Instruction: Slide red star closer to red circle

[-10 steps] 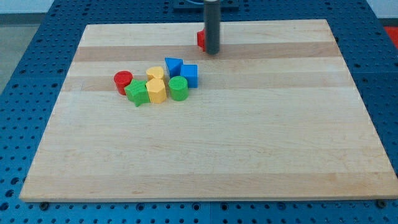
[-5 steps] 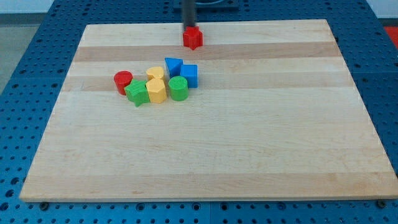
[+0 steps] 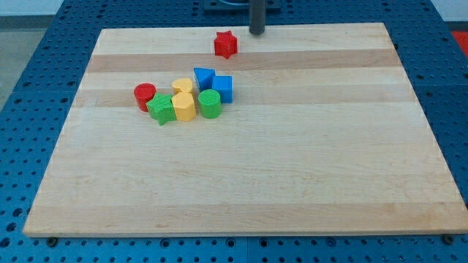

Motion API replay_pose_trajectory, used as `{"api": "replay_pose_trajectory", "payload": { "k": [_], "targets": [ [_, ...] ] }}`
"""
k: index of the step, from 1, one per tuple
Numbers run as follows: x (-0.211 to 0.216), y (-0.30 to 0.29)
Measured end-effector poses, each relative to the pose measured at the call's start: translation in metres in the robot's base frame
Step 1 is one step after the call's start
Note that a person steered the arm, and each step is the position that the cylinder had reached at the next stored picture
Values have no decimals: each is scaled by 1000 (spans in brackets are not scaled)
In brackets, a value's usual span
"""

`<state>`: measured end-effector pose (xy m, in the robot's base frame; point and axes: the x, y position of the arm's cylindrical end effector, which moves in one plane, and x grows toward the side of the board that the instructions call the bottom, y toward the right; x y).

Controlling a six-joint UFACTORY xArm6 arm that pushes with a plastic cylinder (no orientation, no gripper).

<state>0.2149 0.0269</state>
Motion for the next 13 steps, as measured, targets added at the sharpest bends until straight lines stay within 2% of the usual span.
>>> {"api": "replay_pose_trajectory", "payload": {
  "k": [2,3,4,5,7,8,9,10,11,12,13],
  "targets": [
    [42,-111],
    [44,-128],
    [22,-102],
    [38,-70],
    [88,-112],
    [93,-144],
    [92,-132],
    [64,-102],
    [34,-135],
    [67,-181],
    [99,-186]
  ]
}}
